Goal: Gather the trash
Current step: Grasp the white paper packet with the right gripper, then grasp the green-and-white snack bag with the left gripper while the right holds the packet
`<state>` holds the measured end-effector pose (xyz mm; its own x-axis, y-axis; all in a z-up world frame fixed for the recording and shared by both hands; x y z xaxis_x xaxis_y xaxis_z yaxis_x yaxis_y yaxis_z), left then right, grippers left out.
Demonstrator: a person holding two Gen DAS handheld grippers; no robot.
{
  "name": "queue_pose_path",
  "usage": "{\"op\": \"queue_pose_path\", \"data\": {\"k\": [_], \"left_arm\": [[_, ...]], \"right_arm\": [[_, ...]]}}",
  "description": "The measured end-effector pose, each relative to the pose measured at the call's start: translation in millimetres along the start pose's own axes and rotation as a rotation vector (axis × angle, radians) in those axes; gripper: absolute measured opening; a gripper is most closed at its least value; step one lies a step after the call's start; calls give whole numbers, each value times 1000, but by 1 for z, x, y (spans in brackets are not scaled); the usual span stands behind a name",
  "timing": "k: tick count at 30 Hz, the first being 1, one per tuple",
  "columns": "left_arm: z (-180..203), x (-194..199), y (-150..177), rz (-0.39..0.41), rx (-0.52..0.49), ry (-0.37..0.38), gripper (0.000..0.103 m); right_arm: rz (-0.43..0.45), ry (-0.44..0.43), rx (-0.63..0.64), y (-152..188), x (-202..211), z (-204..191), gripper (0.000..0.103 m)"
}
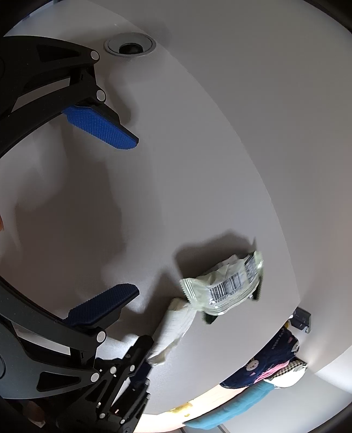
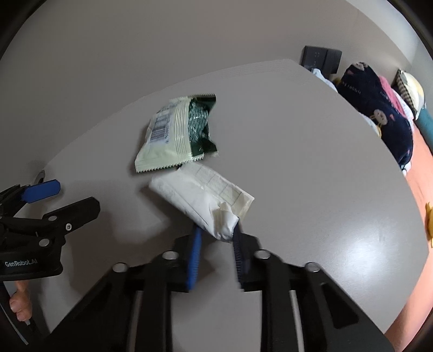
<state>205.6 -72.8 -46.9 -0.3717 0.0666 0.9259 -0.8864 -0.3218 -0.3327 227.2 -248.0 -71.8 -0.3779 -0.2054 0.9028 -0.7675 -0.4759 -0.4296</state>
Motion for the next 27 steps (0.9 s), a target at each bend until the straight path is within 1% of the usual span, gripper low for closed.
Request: {"op": "queue_pose_path", "data": {"k": [3, 7, 12, 15, 22, 27], "left_arm": [[9, -4, -2, -4, -7, -5, 96], [24, -7, -7, -4, -18, -3, 96], [45, -11, -20, -1, -7, 8, 96], [58, -13, -26, -1, -1, 13, 96], [93, -35, -47, -10, 2, 14, 96], [106, -53, -68, -12, 40, 22, 96]], "right_arm": [[17, -28, -22, 4, 5, 3, 5], [61, -43, -64, 7, 21, 15, 4], [104, -12, -129, 13, 42, 43, 4], [114, 12, -158, 16, 48, 62, 4], [118, 40, -199, 21, 46, 109, 4], [113, 45, -247, 26, 37, 138, 4]]}}
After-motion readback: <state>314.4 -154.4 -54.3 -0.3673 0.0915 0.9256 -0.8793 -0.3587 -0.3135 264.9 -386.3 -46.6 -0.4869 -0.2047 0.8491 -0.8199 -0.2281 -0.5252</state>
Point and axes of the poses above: each gripper's, at about its wrist camera, not at the fingertips, and x roughly against the way its jaws point, z to its right, y to its underside, the point moved 2 cm from there along -x, roughly the way its jaws point, and after that the axes turned 15 degrees about x, right-handed, at the moved point
